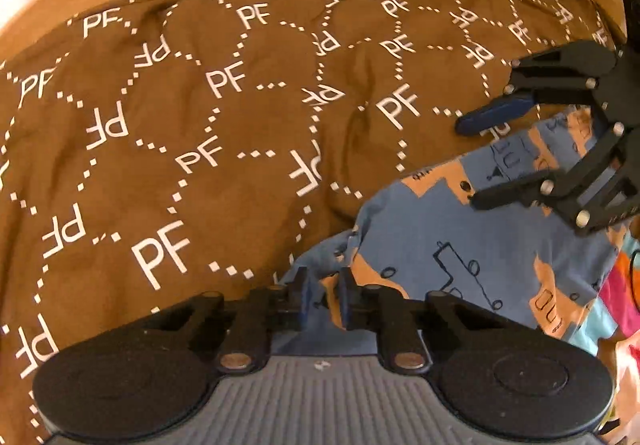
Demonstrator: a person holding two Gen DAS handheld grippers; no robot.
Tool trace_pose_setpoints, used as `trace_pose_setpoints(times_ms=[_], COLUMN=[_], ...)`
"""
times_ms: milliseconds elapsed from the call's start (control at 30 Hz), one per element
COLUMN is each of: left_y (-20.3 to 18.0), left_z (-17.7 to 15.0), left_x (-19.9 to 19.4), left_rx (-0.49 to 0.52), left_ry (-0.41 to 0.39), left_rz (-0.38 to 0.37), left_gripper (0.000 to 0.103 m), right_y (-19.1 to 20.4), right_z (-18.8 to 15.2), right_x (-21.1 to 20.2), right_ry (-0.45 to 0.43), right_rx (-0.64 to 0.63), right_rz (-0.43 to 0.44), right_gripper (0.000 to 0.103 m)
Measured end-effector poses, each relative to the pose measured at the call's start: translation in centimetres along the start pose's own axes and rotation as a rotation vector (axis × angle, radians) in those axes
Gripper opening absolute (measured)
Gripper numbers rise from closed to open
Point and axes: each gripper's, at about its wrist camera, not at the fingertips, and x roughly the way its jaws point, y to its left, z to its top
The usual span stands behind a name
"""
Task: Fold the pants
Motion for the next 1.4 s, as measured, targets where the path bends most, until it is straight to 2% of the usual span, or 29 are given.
trace_pose_setpoints(times_ms=[100,200,300,367,400,433,533,667,733,900,933,967,1000,1033,1067,1100,1133,1167,1200,1300,1333,1400], left_y=[0.7,0.5,-0.4,-0.6,-0.6,-0.7,-1.0,-1.6,-1.8,-3.0,-3.1,-3.1,-3.2,-3.3,-3.5,-3.9,-4.5,-5.1,-5.8,-7.4,-7.9,-8.2], left_z=[0.4,0.9,1.1,1.4,1.6,1.7,1.7,2.0,2.1,2.1,2.0,2.0,2.0,1.9,1.7,1.4,1.1,0.6,0.1,-0.9,-1.4,-2.4], left_x=[-0.3,-0.2,0.2,0.6,0.8,0.9,0.4,-1.1,-0.8,1.1,1.2,1.2,1.1,0.8,0.2,-0.4,-0.9,-1.4,-1.5,-0.1,1.0,3.1], left_rx=[-0.012,0.020,0.073,0.080,0.078,0.078,0.095,0.127,0.139,0.177,0.172,0.156,0.138,0.121,0.106,0.093,0.089,0.089,0.093,0.111,0.116,0.118], left_ry=[-0.011,0.002,0.019,0.020,0.018,0.013,-0.023,-0.119,-0.125,-0.131,-0.137,-0.142,-0.147,-0.158,-0.181,-0.212,-0.245,-0.279,-0.296,-0.268,-0.241,-0.199], left_rz=[-0.011,-0.044,-0.031,-0.016,-0.007,0.002,0.030,0.121,0.152,0.243,0.252,0.256,0.261,0.276,0.305,0.341,0.365,0.372,0.361,0.342,0.356,0.405], left_gripper=[0.017,0.017,0.019,0.019,0.019,0.012,0.008,0.007,0.007,0.008,0.010,0.013,0.014,0.024,0.041,0.051,0.066,0.072,0.074,0.076,0.081,0.084], right_y=[0.1,0.5,0.8,0.9,1.1,1.3,2.0,3.0,3.2,3.1,3.2,3.6,4.1,4.8,5.3,5.6,5.8,6.0,6.1,5.8,5.5,4.6], right_z=[0.1,0.1,0.0,0.0,0.0,0.0,-0.3,-0.5,-0.5,-1.0,-1.1,-1.1,-1.2,-1.4,-1.7,-2.1,-2.7,-3.3,-4.0,-6.3,-7.1,-8.6], right_x=[0.4,0.6,1.2,1.4,1.5,1.4,1.0,0.4,0.4,2.4,2.3,2.0,1.6,0.8,0.1,-0.9,-2.0,-2.7,-3.3,-4.5,-4.7,-5.0], right_ry=[-0.004,-0.007,0.002,0.010,0.012,0.013,0.011,-0.010,-0.026,-0.014,-0.024,-0.039,-0.056,-0.080,-0.097,-0.114,-0.125,-0.125,-0.122,-0.088,-0.074,-0.047], right_rx=[-0.023,-0.049,-0.069,-0.093,-0.105,-0.120,-0.173,-0.230,-0.246,-0.249,-0.246,-0.250,-0.260,-0.274,-0.275,-0.263,-0.243,-0.226,-0.206,-0.110,-0.081,-0.017], right_rz=[0.018,0.015,0.018,0.010,0.006,0.003,-0.010,-0.066,-0.107,-0.199,-0.216,-0.252,-0.298,-0.352,-0.377,-0.388,-0.392,-0.393,-0.394,-0.383,-0.399,-0.482], right_gripper=[0.057,0.055,0.040,0.022,0.017,0.007,0.004,0.003,0.003,0.010,0.015,0.031,0.039,0.049,0.050,0.050,0.050,0.050,0.050,0.050,0.051,0.060])
